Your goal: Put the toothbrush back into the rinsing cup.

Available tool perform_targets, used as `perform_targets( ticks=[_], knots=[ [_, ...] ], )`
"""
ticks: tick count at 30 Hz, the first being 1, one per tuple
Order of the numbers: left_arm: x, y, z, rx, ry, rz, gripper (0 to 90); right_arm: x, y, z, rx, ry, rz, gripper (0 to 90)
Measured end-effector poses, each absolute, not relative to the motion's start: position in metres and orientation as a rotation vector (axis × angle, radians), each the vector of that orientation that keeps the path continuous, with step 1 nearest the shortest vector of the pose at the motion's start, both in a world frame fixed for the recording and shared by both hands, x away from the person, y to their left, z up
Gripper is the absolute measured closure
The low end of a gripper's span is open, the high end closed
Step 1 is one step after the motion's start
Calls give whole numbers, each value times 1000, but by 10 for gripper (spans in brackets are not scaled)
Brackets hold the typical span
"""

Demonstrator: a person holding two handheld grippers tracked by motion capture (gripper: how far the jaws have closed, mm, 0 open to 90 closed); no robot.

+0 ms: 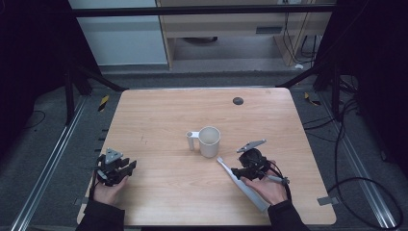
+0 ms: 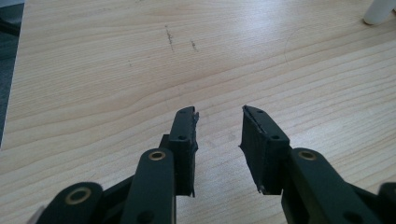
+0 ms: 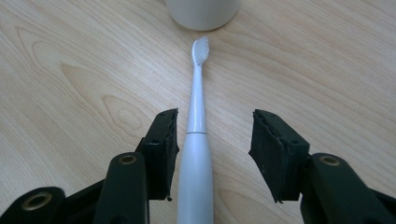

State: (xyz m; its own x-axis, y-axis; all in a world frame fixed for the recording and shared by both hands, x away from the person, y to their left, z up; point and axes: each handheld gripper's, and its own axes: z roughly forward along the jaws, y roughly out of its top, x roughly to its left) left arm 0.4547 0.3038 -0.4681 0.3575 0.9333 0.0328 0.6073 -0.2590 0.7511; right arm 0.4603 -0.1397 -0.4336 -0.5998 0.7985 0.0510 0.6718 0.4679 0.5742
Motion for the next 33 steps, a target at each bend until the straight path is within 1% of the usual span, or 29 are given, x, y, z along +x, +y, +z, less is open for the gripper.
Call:
perform_targets(
  ticks=[16,33],
  knots=[
    [455,304,-468,1972,1334,642,650,461,-136,-448,1301,2576,733,516],
    [455,304,-468,1973,1336,639,651,461,-133,-460,1314,2619,675,543]
  ],
)
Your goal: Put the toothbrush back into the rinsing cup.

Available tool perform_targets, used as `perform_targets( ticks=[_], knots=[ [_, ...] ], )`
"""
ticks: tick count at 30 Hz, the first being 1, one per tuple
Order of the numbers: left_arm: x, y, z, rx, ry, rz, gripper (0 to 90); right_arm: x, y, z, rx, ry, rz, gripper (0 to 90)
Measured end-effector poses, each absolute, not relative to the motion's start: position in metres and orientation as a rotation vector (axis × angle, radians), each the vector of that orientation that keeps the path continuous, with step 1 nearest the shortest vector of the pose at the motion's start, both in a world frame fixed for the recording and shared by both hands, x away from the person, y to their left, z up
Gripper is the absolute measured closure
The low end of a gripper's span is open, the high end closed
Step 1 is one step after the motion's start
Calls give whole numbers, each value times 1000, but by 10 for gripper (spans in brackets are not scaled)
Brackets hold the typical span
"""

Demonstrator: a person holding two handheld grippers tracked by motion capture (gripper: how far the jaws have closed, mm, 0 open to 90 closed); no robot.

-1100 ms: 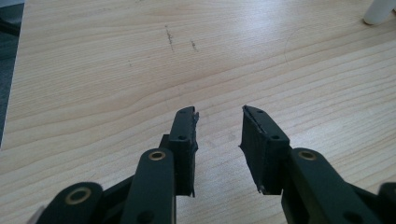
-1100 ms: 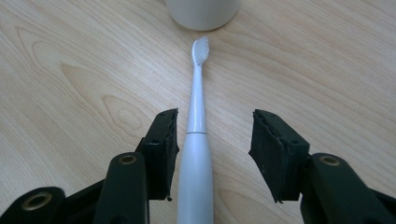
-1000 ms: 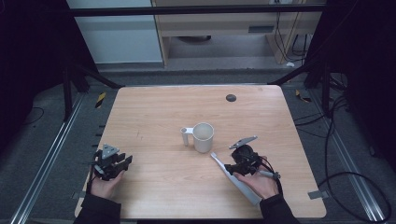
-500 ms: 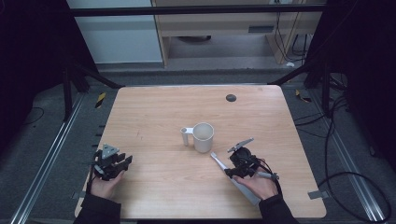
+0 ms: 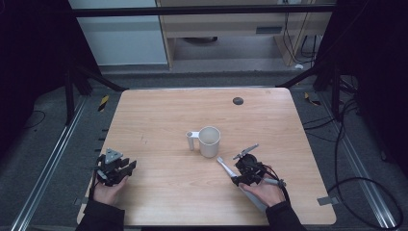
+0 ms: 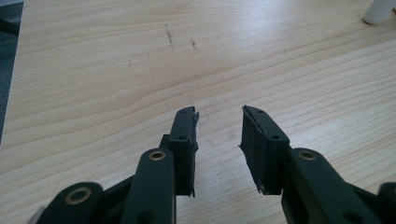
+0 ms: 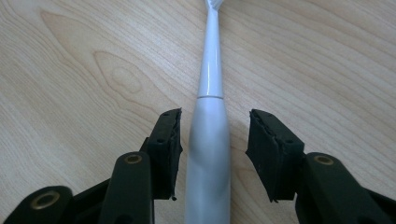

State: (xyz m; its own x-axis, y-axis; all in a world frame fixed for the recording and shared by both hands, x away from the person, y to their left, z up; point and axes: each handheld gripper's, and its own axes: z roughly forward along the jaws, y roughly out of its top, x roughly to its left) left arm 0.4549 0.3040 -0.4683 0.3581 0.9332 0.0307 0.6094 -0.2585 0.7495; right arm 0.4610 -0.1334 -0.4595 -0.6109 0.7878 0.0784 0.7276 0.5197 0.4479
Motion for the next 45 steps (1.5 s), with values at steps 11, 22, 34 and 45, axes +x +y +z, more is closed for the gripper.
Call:
perform_targets(
  ticks=[11,22,34,45],
  knots=[
    [455,304,-468,1974,1336,639,651,463,-131,-468,1320,2641,636,561],
    [455,304,-469,1975,1336,637,652,464,-131,-472,1332,2645,618,593],
    [455,304,-469,1974,1337,637,653,464,-128,-473,1337,2641,593,654],
    [455,304,-469,1975,1337,636,654,464,-127,-472,1365,2637,581,673]
  ],
)
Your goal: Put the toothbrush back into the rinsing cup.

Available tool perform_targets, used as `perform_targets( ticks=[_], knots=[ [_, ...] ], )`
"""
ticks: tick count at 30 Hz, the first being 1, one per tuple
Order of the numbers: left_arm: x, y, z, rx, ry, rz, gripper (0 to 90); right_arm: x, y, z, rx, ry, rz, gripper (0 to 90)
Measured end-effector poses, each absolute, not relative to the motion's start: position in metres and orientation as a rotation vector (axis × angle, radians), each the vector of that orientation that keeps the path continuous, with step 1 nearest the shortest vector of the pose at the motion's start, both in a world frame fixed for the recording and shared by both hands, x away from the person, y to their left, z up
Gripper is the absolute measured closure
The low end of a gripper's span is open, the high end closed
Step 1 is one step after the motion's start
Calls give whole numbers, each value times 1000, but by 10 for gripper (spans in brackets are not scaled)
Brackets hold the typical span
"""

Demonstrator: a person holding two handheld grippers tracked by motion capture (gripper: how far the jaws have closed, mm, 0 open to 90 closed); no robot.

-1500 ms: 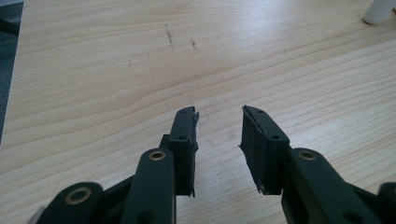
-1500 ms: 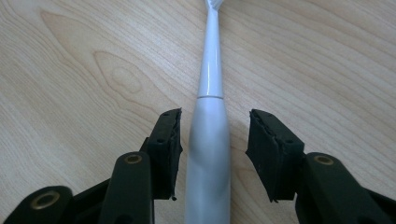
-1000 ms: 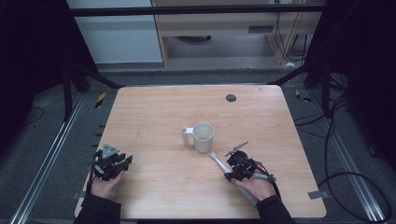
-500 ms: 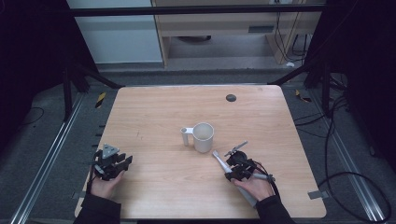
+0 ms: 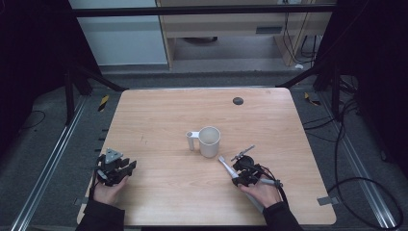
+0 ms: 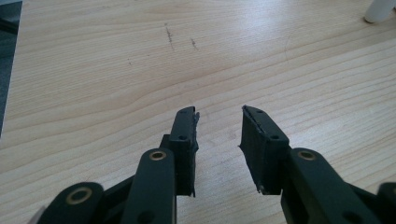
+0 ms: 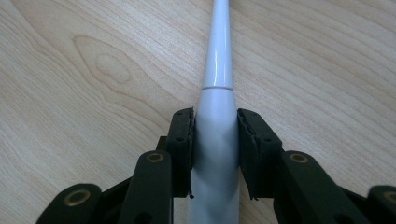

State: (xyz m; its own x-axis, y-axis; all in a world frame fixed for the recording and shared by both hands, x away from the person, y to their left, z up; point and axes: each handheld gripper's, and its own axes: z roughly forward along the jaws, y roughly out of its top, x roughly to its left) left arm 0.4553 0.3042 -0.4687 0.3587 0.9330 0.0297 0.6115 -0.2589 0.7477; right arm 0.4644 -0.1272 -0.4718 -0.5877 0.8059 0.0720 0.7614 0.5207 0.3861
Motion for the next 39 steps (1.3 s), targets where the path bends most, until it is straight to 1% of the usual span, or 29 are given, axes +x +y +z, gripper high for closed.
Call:
perform_targets(
  ticks=[9,19,39],
  knots=[
    [455,304,-468,1974,1337,637,655,464,-130,-469,1375,2637,594,676],
    [455,304,-468,1974,1337,637,656,463,-136,-458,1372,2601,652,678],
    [455,304,-468,1970,1337,643,657,454,-158,-421,1365,2408,900,680]
  ],
)
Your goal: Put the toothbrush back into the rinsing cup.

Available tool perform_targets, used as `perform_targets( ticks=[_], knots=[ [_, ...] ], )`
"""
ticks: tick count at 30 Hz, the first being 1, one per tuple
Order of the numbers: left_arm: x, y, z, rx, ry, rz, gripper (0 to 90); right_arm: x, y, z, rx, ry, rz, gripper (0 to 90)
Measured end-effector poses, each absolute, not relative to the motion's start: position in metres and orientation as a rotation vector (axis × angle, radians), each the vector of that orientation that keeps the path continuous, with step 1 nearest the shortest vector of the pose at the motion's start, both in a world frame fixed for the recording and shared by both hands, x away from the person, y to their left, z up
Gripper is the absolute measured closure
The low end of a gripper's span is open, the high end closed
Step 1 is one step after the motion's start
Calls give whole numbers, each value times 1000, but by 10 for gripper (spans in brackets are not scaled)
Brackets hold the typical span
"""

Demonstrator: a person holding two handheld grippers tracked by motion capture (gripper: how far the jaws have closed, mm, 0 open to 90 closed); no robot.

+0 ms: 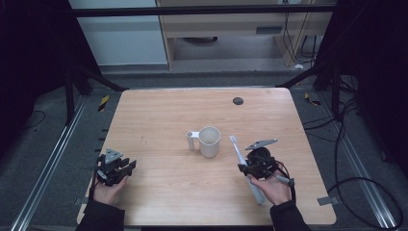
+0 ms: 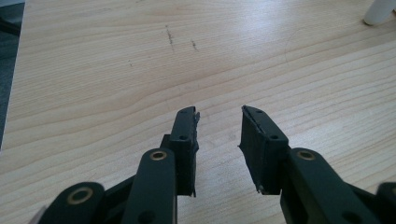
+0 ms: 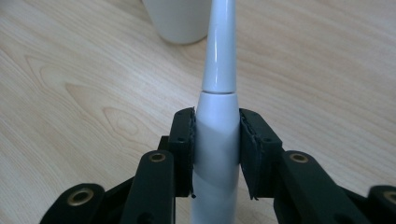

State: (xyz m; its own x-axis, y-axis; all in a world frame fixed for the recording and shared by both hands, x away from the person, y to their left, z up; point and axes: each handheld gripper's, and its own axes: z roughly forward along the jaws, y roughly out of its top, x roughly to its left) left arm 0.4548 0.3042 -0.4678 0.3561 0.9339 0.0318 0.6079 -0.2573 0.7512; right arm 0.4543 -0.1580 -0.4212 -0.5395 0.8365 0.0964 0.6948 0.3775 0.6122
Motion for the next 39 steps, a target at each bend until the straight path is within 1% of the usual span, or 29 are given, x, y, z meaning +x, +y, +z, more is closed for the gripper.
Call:
perform_targets(
  ticks=[10,17,39],
  knots=[
    [455,304,-468,1967,1339,645,657,448,-171,-401,1339,2169,1148,679],
    [455,304,-468,1964,1340,646,657,451,-175,-390,1326,2053,1235,679],
    [454,305,-468,1958,1342,649,658,474,-153,-357,1286,1836,1456,679]
  ],
)
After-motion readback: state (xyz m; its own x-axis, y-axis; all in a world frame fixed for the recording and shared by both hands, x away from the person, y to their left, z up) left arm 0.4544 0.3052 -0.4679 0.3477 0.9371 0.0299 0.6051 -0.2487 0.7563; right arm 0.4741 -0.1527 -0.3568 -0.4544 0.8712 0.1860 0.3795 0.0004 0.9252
